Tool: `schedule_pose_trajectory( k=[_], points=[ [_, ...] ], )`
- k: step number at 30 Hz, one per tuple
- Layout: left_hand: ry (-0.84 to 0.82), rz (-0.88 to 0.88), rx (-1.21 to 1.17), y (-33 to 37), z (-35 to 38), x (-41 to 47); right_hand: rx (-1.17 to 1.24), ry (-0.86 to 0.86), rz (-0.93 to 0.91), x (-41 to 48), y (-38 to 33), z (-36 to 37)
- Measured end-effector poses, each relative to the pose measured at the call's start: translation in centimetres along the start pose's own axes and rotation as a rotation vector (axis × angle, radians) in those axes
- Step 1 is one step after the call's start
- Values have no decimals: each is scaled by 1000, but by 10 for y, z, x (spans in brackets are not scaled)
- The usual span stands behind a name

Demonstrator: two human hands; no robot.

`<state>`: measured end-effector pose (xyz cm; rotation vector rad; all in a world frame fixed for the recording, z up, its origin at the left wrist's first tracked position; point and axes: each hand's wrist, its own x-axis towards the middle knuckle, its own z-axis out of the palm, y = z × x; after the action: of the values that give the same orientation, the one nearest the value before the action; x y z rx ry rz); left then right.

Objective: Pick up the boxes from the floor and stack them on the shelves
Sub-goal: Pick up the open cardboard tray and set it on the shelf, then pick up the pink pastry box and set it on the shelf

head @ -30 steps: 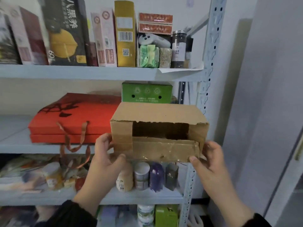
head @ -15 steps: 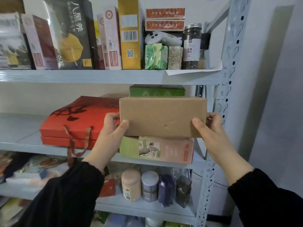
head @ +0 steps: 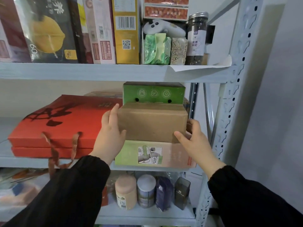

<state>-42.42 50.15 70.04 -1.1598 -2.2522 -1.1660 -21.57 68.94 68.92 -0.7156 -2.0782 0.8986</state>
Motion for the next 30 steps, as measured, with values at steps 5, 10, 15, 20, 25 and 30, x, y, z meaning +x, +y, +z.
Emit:
schedule_pose_trajectory(
  k=[5, 10, 15, 20, 25, 30],
  points=[
    [-1, 169, 187, -6, 6, 0, -126, 8, -6, -1, 0, 6],
    [69, 190, 216, -3, 1, -20, -198, -21, -10, -12, 3, -1],
    [29, 418, 197, -12, 19, -105, -171, 5, -161, -69, 35, -17],
    [-383, 246, 279, -36, 75, -204, -222, -88, -92, -133, 113, 0],
    [-662, 103, 457, -53, 112, -264, -535, -279, -14, -204, 178, 30],
    [-819, 144, 465, -63, 136, -301, -718, -440, 225, -290, 223, 46]
  ],
)
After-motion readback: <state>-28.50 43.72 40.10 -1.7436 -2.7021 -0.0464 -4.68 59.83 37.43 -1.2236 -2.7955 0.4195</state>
